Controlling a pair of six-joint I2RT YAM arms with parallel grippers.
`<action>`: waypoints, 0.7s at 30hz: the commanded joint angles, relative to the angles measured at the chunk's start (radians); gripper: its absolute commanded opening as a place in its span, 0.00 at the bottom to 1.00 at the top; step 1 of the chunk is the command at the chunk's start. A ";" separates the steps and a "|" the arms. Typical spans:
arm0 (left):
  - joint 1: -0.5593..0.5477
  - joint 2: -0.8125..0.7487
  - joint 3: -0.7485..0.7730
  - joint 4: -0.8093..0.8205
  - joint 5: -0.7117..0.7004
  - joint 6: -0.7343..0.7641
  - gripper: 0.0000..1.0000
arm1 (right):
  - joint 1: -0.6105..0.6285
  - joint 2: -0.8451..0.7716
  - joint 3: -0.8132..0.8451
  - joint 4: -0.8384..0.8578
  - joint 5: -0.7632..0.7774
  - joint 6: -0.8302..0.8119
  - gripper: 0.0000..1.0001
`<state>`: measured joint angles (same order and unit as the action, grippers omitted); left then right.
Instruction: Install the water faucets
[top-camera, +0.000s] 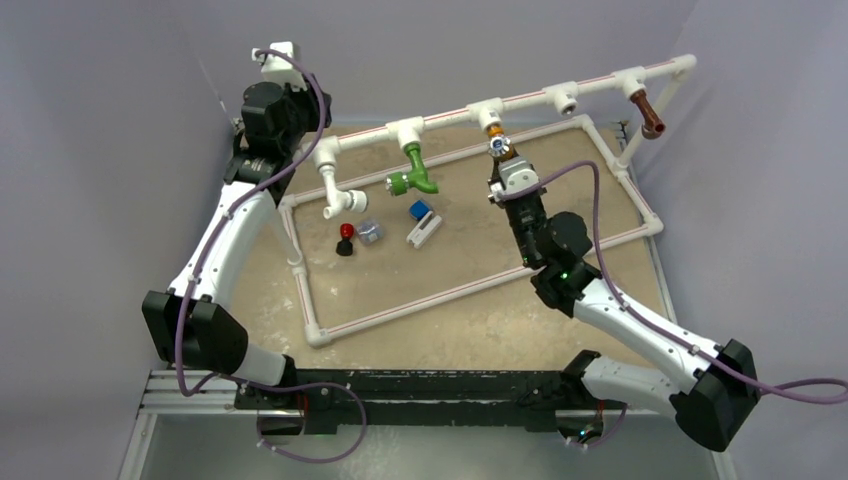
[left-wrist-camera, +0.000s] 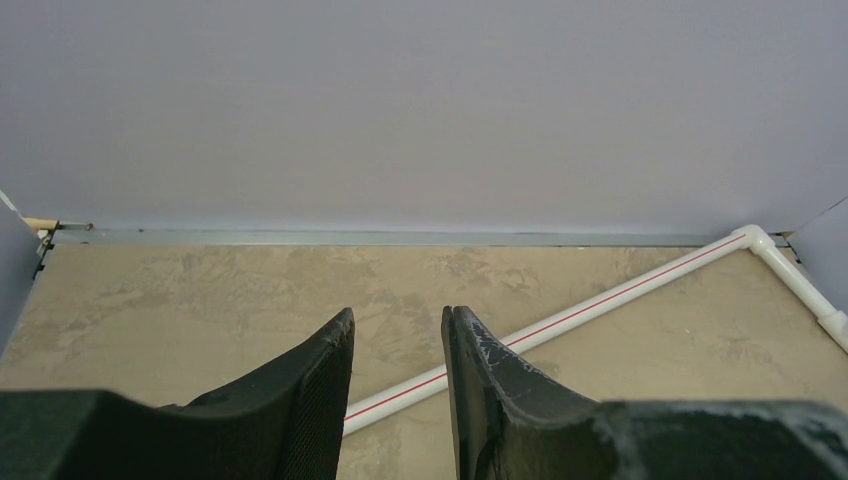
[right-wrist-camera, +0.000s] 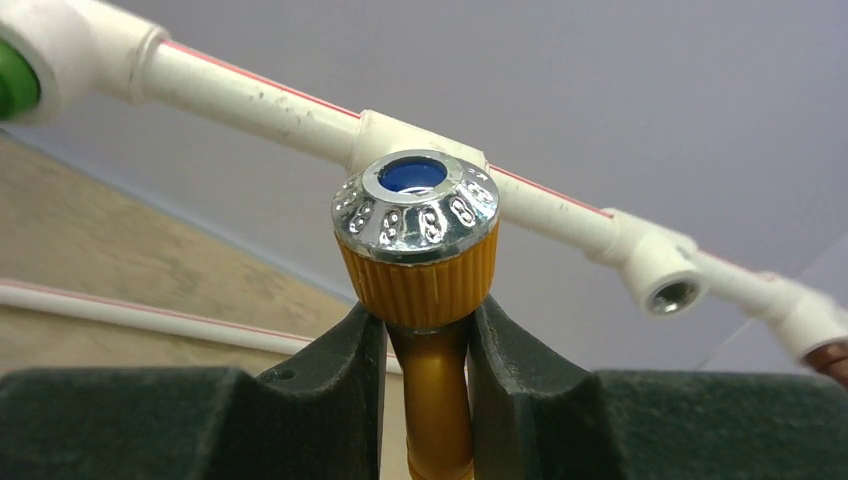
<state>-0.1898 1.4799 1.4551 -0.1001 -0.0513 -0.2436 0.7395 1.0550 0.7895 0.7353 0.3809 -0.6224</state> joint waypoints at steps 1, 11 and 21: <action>0.001 0.093 -0.094 -0.221 0.017 0.000 0.37 | 0.041 -0.019 -0.027 0.166 -0.112 0.503 0.00; 0.001 0.091 -0.094 -0.222 0.021 0.000 0.37 | 0.041 -0.044 -0.021 0.240 -0.006 1.071 0.00; 0.001 0.094 -0.094 -0.221 0.025 -0.003 0.37 | 0.041 -0.115 -0.063 0.188 0.100 1.647 0.00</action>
<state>-0.1799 1.4799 1.4555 -0.1043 -0.0467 -0.2436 0.7303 0.9939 0.7280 0.8043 0.5575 0.5728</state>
